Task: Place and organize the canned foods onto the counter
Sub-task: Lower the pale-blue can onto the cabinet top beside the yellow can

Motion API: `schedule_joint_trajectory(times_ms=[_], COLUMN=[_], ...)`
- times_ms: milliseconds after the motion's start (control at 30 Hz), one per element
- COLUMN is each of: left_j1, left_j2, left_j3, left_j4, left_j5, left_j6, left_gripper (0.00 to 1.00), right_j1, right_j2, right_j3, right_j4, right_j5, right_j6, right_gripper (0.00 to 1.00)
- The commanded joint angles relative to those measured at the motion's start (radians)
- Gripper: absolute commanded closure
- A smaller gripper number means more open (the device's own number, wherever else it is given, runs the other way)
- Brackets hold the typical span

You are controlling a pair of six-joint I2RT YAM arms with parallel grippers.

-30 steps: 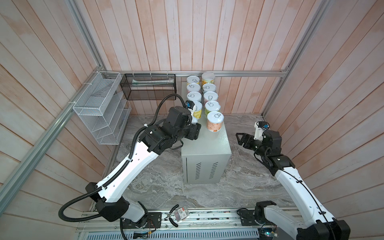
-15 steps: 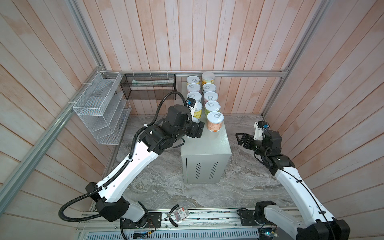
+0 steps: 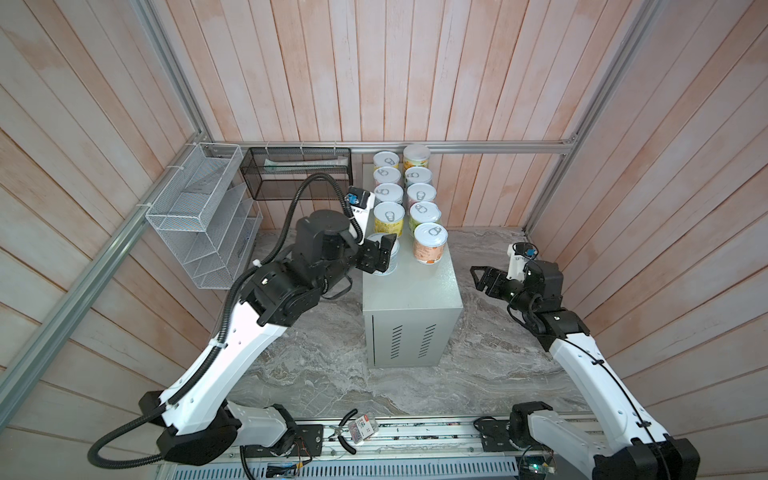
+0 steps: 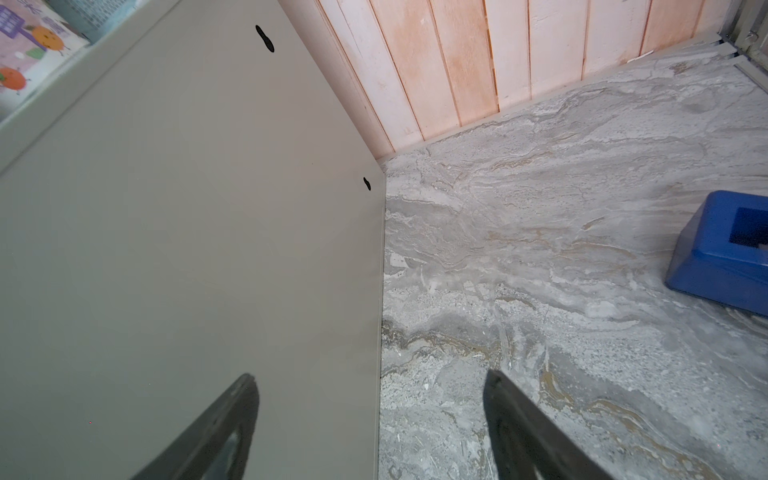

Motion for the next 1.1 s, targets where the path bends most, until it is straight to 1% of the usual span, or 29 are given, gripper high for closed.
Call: schedule_joint_trajectory(times_ms=[0, 100, 167, 267, 367, 400, 467, 733, 1067], left_j1=[-0.001, -0.003, -0.003, -0.002, -0.003, -0.003, -0.003, 0.006, 0.031], left_j2=[-0.111, -0.203, -0.242, -0.274, -0.308, -0.316, -0.322, -0.274, -0.226], left_j3=[-0.099, -0.222, -0.286, -0.361, -0.451, -0.479, -0.517, -0.569, -0.573], left_j4=[0.088, 0.158, 0.187, 0.218, 0.291, 0.317, 0.357, 0.422, 0.482], left_j5=[-0.016, 0.026, 0.045, 0.047, 0.052, 0.056, 0.054, 0.099, 0.176], left_j6=[0.013, 0.012, 0.013, 0.02, 0.025, 0.05, 0.055, 0.049, 0.038], left_gripper=[0.17, 0.28, 0.33, 0.37, 0.4, 0.42, 0.44, 0.47, 0.53], right_j1=[-0.004, -0.003, -0.004, -0.004, -0.004, -0.003, -0.004, -0.004, -0.004], right_j2=[0.001, 0.001, 0.003, 0.011, 0.018, 0.019, 0.021, 0.026, 0.038], right_j3=[-0.004, -0.006, -0.006, -0.003, 0.0, 0.002, 0.005, 0.001, -0.002], right_j4=[0.012, 0.012, 0.012, 0.012, 0.013, 0.014, 0.013, 0.011, 0.009], right_j5=[-0.018, -0.021, -0.018, -0.021, -0.023, -0.024, -0.024, -0.022, -0.024], right_j6=[-0.002, -0.005, -0.005, -0.004, -0.001, -0.001, 0.001, 0.001, -0.007], right_gripper=[0.17, 0.18, 0.18, 0.18, 0.18, 0.18, 0.18, 0.18, 0.18])
